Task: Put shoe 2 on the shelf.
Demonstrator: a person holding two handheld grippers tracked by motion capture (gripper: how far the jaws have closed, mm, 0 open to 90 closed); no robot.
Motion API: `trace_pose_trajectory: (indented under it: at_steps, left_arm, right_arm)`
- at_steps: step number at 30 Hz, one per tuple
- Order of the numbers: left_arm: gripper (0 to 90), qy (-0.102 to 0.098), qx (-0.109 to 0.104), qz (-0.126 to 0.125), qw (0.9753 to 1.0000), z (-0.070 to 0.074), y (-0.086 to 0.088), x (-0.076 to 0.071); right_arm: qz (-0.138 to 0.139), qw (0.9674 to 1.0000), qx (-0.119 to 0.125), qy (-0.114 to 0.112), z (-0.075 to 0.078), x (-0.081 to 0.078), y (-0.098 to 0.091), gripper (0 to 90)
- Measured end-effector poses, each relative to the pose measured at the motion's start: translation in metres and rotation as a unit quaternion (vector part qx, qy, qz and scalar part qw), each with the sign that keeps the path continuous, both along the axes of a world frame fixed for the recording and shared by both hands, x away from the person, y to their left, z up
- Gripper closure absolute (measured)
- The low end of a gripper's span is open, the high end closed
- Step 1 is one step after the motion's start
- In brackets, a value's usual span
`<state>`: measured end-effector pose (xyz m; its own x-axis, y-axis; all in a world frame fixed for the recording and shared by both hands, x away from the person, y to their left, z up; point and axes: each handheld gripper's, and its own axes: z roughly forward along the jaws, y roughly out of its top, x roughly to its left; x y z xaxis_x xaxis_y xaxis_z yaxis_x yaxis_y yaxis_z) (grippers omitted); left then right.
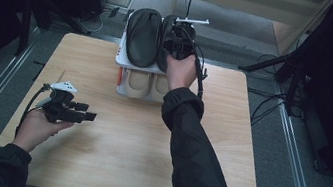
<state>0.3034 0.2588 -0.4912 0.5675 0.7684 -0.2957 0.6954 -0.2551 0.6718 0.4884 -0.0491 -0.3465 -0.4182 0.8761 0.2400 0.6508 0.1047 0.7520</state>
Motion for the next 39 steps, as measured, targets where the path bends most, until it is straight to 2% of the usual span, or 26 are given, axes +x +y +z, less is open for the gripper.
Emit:
trace_pose_trajectory:
  at_steps: [4,13,24,32,37,39]
  left_arm:
    - [43.9,0.000,0.003,0.000,1.0000,0.000,0.000,0.000]
    - [43.9,0.003,0.005,-0.001,1.0000,-0.001,-0.001,0.000]
    - [43.6,0.006,0.007,-0.001,1.0000,-0.002,-0.001,0.001]
    - [43.4,0.008,0.010,-0.001,0.9999,-0.003,-0.001,0.001]
    - [43.4,0.009,0.012,0.001,0.9999,-0.003,-0.001,0.001]
    - [43.4,0.010,0.013,0.000,0.9999,-0.004,-0.001,0.001]
  right_arm:
    - [0.012,0.9999,0.003,-0.009,0.002,-0.010,-0.005,90.0]
    - [0.042,0.9989,0.014,-0.012,0.003,-0.035,-0.022,90.0]
    - [0.083,0.9957,0.037,-0.015,0.000,-0.068,-0.043,89.2]
    - [0.123,0.9908,0.054,-0.012,-0.011,-0.097,-0.056,86.0]
    - [0.135,0.9890,0.058,-0.008,-0.023,-0.112,-0.068,81.2]
    - [0.142,0.9875,0.068,-0.004,-0.028,-0.117,-0.073,80.1]
